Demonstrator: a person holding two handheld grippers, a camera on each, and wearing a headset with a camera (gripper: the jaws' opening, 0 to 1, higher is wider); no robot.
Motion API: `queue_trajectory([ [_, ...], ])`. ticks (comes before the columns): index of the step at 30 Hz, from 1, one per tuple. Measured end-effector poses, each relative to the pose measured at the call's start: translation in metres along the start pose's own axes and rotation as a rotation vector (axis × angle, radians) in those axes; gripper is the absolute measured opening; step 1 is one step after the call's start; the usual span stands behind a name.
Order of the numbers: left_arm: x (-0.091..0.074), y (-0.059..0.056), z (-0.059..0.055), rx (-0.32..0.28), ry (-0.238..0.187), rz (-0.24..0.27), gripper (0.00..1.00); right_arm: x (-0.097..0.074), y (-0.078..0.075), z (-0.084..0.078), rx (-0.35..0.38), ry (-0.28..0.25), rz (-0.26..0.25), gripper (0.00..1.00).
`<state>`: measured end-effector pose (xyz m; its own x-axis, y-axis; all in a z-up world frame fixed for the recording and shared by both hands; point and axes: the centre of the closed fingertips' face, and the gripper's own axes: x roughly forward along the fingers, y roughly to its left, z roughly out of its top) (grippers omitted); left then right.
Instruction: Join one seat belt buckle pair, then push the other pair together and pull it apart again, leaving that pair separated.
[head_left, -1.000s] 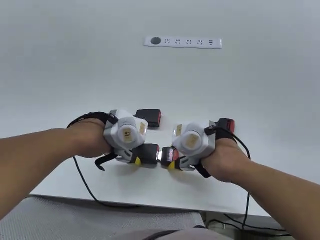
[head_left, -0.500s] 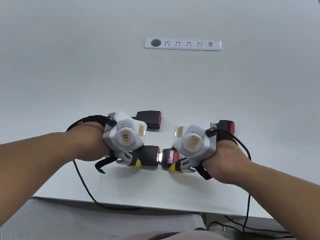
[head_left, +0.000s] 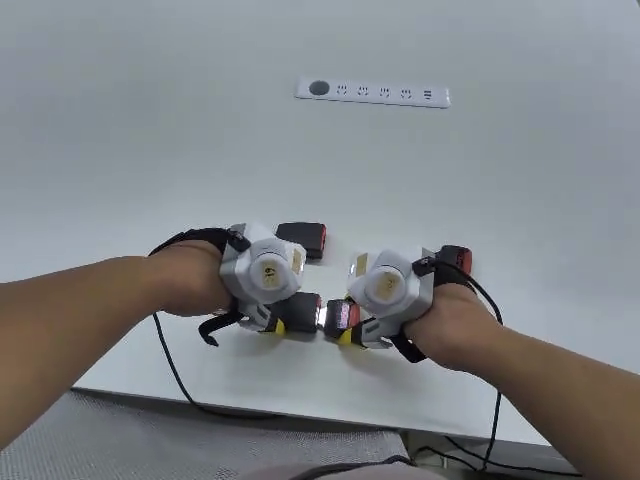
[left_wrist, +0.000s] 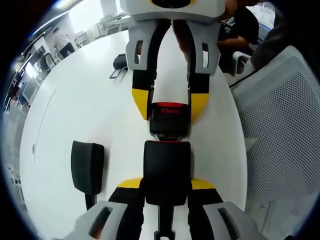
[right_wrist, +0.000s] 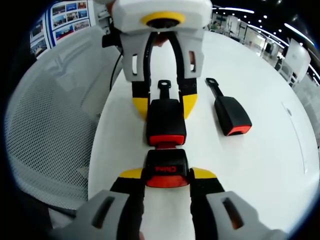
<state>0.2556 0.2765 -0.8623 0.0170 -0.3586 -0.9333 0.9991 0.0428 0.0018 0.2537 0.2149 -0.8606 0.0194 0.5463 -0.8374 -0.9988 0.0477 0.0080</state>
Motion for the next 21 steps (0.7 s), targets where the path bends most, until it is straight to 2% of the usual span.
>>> queue_trajectory([
  [1, 0.0, 0.0, -0.001, 0.009, 0.006, 0.002, 0.34, -0.001, 0.0, 0.0, 0.019, -0.007, -0.003, 0.35],
  [4, -0.002, 0.0, -0.001, 0.007, 0.008, 0.005, 0.34, -0.004, -0.004, -0.001, 0.002, -0.015, -0.023, 0.39],
  [6, -0.007, 0.0, 0.0, -0.007, -0.001, 0.012, 0.33, -0.008, -0.005, -0.002, 0.014, -0.009, -0.026, 0.4],
  [12, -0.029, 0.004, 0.004, -0.034, -0.042, 0.025, 0.34, -0.031, -0.003, 0.013, 0.012, -0.042, -0.016, 0.36],
  [14, -0.035, 0.01, 0.005, -0.028, -0.051, 0.052, 0.32, -0.039, -0.006, 0.019, 0.013, -0.06, -0.024, 0.35],
  [16, -0.041, 0.018, 0.008, -0.049, -0.063, 0.07, 0.31, -0.045, -0.009, 0.022, 0.013, -0.072, -0.026, 0.32],
  [21, -0.048, 0.035, 0.016, -0.068, -0.094, 0.101, 0.33, -0.055, -0.019, 0.019, 0.003, -0.073, -0.045, 0.32],
])
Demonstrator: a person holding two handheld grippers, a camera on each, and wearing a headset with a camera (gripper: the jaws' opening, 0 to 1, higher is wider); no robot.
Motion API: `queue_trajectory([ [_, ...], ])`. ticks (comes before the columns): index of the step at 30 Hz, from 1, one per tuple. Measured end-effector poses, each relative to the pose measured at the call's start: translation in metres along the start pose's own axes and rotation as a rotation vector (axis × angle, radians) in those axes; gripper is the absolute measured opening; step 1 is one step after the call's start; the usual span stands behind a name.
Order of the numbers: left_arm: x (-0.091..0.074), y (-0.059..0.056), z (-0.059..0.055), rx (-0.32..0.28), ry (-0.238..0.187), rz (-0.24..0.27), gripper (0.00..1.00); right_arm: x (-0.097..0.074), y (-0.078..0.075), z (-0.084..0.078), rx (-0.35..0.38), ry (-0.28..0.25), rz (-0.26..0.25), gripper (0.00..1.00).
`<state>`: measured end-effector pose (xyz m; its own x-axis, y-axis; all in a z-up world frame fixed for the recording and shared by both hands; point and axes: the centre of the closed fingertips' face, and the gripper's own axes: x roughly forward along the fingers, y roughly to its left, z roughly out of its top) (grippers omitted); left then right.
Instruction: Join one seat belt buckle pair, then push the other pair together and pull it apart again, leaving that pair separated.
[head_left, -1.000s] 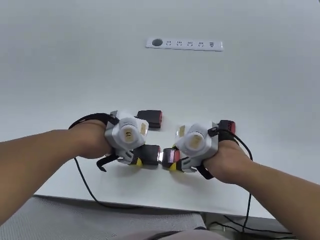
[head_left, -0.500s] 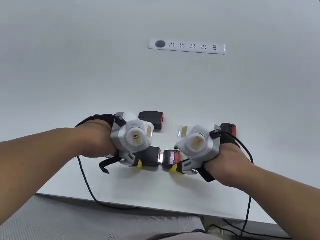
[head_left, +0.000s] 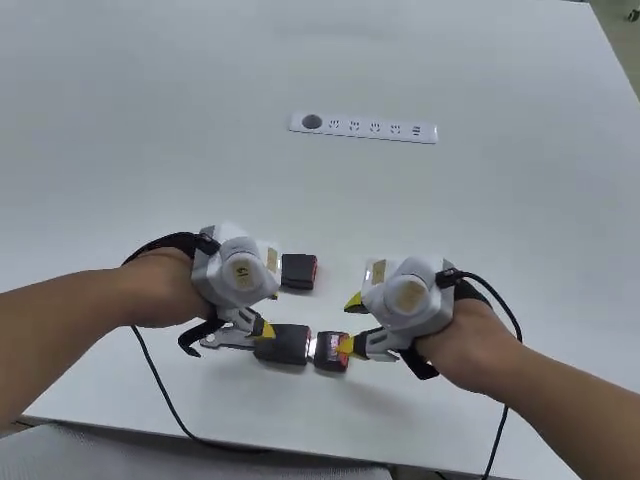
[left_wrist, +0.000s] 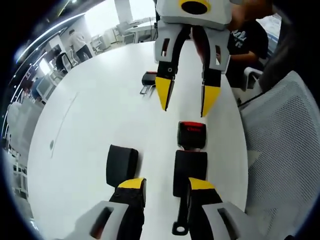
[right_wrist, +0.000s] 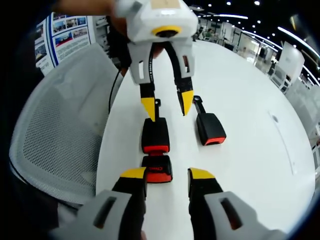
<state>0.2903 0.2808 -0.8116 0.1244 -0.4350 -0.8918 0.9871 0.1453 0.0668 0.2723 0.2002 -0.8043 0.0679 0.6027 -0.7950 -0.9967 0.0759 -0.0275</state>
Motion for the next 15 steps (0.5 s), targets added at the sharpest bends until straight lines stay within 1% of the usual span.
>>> queue_trajectory([
  [2, 0.0, 0.007, 0.002, -0.004, -0.004, 0.006, 0.33, -0.004, -0.007, -0.006, 0.0, 0.007, -0.009, 0.32],
  [4, 0.0, 0.015, 0.005, -0.009, -0.012, 0.012, 0.34, -0.008, -0.014, -0.015, 0.027, 0.008, -0.018, 0.32],
  [7, 0.0, 0.03, 0.012, -0.06, -0.052, 0.031, 0.34, -0.014, -0.026, -0.033, 0.045, 0.023, -0.043, 0.32],
  [11, 0.0, 0.042, 0.011, -0.075, -0.066, 0.041, 0.35, -0.025, -0.043, -0.046, 0.075, 0.023, -0.074, 0.33],
  [13, 0.001, 0.049, 0.008, -0.069, -0.059, 0.047, 0.35, -0.032, -0.054, -0.053, 0.097, 0.017, -0.094, 0.33],
  [15, 0.002, 0.055, 0.008, -0.077, -0.061, 0.048, 0.35, -0.038, -0.065, -0.063, 0.104, 0.031, -0.109, 0.33],
])
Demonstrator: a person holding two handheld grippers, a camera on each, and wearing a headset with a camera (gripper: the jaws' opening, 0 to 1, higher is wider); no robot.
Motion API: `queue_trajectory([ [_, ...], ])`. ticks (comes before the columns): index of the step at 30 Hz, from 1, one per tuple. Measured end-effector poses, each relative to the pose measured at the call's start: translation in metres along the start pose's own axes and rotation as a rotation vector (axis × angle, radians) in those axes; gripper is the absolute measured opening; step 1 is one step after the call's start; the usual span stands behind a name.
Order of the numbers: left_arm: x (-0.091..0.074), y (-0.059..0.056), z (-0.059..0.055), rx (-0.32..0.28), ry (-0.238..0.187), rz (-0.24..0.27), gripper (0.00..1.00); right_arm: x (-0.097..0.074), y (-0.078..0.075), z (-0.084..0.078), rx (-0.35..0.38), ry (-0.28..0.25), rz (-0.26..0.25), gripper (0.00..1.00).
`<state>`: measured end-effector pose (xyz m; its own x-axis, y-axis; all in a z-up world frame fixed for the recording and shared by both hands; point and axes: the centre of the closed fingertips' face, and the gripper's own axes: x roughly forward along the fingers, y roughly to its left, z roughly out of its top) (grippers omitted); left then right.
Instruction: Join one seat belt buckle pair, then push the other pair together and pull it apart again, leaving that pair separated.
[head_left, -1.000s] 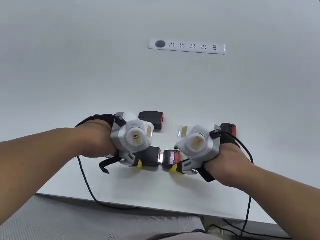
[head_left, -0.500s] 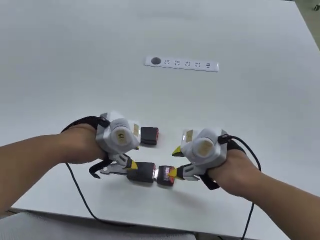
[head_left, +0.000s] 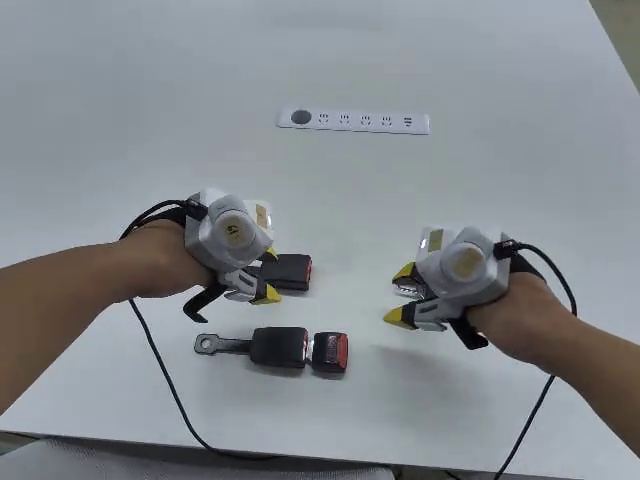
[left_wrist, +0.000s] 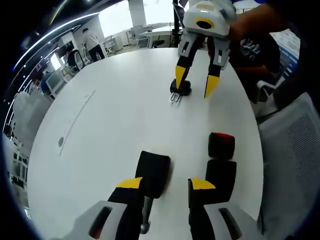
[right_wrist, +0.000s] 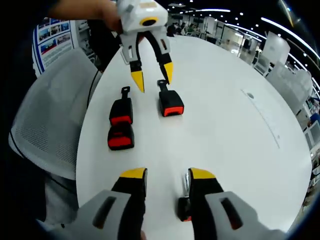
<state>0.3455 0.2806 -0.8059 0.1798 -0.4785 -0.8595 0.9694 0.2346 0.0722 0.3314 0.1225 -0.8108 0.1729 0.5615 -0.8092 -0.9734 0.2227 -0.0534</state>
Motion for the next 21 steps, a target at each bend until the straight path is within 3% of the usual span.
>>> queue_trajectory([
  [4, 0.005, 0.013, 0.0, 0.016, -0.001, 0.003, 0.37, -0.007, -0.019, -0.013, 0.012, 0.017, -0.027, 0.33],
  [7, 0.013, 0.018, -0.005, 0.026, 0.012, -0.014, 0.38, -0.011, -0.024, -0.027, 0.008, 0.042, -0.016, 0.35],
  [13, 0.022, 0.021, -0.017, 0.042, 0.045, -0.022, 0.4, -0.009, -0.03, -0.05, -0.018, 0.094, -0.005, 0.35],
  [17, 0.025, 0.015, -0.02, 0.049, 0.057, -0.056, 0.38, -0.007, -0.034, -0.054, -0.007, 0.095, 0.002, 0.37],
  [18, 0.026, 0.015, -0.021, 0.093, 0.063, -0.055, 0.37, -0.006, -0.033, -0.054, -0.001, 0.089, 0.011, 0.37],
  [19, 0.028, 0.016, -0.026, 0.145, 0.101, -0.05, 0.36, -0.006, -0.033, -0.054, 0.001, 0.092, 0.014, 0.37],
  [21, 0.031, 0.014, -0.026, 0.129, 0.094, -0.052, 0.36, -0.003, -0.032, -0.058, -0.011, 0.108, 0.027, 0.37],
])
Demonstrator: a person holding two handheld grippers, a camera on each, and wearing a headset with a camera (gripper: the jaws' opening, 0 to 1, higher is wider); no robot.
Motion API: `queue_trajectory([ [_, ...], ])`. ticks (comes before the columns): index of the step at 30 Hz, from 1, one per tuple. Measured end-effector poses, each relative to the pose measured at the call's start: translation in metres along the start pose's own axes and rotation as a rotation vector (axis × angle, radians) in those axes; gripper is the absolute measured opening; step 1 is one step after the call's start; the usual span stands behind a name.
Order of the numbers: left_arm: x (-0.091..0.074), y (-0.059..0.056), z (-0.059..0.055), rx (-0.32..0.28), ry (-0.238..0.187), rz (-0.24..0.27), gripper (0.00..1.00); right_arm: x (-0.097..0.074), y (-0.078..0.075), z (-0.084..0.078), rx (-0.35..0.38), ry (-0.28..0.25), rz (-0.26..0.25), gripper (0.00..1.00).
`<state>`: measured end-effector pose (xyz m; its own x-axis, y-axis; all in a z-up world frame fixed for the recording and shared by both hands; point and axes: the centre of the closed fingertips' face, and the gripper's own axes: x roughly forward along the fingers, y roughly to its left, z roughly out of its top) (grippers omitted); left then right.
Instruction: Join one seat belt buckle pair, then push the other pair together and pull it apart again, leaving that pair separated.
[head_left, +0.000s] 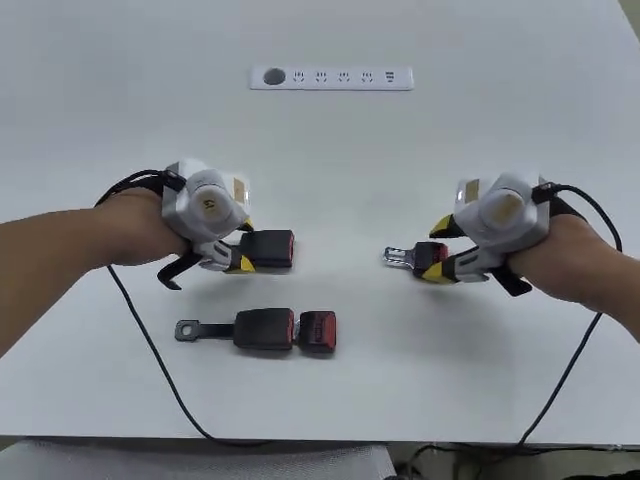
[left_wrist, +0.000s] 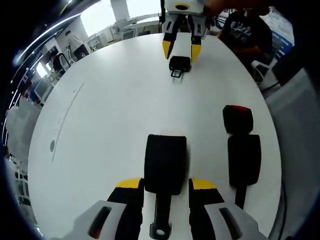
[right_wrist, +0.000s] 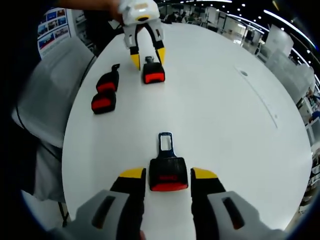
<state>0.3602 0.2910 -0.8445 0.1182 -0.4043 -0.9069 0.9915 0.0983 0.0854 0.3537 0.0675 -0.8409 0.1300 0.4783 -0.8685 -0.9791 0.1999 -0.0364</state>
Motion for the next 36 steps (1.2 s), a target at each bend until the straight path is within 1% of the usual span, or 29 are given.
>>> queue_trajectory([
  [2, 0.001, 0.002, 0.001, -0.009, -0.003, -0.004, 0.36, 0.004, 0.0, -0.006, -0.007, 0.023, 0.011, 0.37],
  [4, 0.001, 0.005, 0.003, -0.023, -0.018, -0.003, 0.33, 0.007, 0.0, -0.012, 0.021, 0.023, 0.034, 0.37],
  [5, 0.001, 0.006, 0.003, -0.035, -0.023, -0.003, 0.33, 0.008, -0.001, -0.014, 0.02, 0.025, 0.031, 0.36],
  [6, 0.002, 0.006, 0.002, -0.052, -0.025, -0.015, 0.33, 0.008, -0.002, -0.015, 0.008, 0.022, 0.032, 0.36],
  [7, 0.002, 0.007, 0.002, -0.047, -0.025, -0.015, 0.32, 0.008, -0.002, -0.014, 0.014, 0.014, 0.038, 0.36],
  [8, 0.002, 0.007, -0.002, -0.001, -0.005, -0.012, 0.32, 0.007, -0.002, -0.013, 0.02, 0.009, 0.038, 0.35],
  [9, 0.003, 0.006, -0.002, -0.025, -0.007, -0.01, 0.31, 0.008, -0.001, -0.013, 0.016, 0.009, 0.041, 0.35],
  [10, 0.003, 0.007, -0.001, -0.034, -0.01, -0.014, 0.31, 0.007, -0.001, -0.013, 0.011, 0.011, 0.046, 0.34],
  [15, 0.005, 0.006, -0.002, 0.012, -0.01, -0.021, 0.3, 0.007, 0.0, -0.012, -0.015, 0.03, 0.063, 0.34],
  [18, 0.006, 0.007, -0.003, 0.016, -0.007, -0.021, 0.3, 0.007, 0.0, -0.012, -0.027, 0.041, 0.073, 0.34],
  [21, 0.007, 0.007, -0.004, 0.025, 0.002, -0.016, 0.3, 0.007, 0.001, -0.01, -0.033, 0.049, 0.066, 0.34],
  [24, 0.007, 0.007, -0.004, 0.022, 0.006, -0.017, 0.3, 0.01, 0.002, -0.006, -0.038, 0.042, 0.055, 0.34],
  [27, 0.008, 0.008, -0.004, 0.019, 0.01, -0.016, 0.3, 0.014, 0.003, 0.001, -0.024, 0.029, 0.051, 0.34],
  [35, 0.008, 0.008, -0.005, 0.019, 0.019, -0.015, 0.3, 0.029, 0.007, 0.027, -0.03, 0.007, 0.054, 0.34],
  [36, 0.008, 0.008, -0.005, 0.016, 0.02, -0.015, 0.3, 0.033, 0.008, 0.034, -0.034, 0.001, 0.056, 0.34],
])
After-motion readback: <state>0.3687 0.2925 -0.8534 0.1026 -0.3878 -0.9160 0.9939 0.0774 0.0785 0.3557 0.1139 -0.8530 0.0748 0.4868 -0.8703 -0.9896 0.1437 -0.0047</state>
